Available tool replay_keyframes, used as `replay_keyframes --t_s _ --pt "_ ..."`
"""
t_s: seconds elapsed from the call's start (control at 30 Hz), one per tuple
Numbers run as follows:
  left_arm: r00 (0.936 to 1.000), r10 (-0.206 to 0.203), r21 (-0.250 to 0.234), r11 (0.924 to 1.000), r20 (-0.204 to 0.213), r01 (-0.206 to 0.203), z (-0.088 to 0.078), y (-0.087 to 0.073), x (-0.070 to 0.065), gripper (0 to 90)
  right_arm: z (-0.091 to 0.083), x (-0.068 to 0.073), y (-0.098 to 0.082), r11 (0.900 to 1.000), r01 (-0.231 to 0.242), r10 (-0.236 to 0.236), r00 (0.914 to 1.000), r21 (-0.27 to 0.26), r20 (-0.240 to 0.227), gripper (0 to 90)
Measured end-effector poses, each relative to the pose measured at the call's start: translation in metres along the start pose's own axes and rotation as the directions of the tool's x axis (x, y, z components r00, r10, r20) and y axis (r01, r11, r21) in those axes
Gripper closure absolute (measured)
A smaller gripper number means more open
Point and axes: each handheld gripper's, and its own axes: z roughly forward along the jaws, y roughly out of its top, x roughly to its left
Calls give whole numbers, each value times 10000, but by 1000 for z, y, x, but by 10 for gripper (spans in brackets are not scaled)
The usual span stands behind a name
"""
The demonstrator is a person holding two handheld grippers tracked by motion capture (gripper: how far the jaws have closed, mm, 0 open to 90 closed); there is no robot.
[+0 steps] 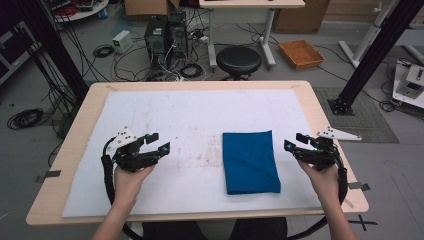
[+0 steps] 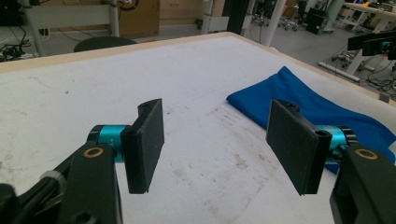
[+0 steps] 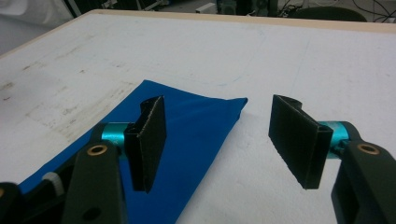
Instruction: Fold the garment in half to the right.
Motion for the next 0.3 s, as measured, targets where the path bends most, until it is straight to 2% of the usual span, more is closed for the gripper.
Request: replay_keyframes --t_s 0.13,0.3 --pt "9998 174 126 9998 -106 -173 -1 -1 0 370 3 0 0 10000 -5 5 10000 87 -77 368" --pt "9997 152 236 9996 -212 -147 -1 -4 0 369 7 0 0 9998 -20 24 9998 215 -186 355"
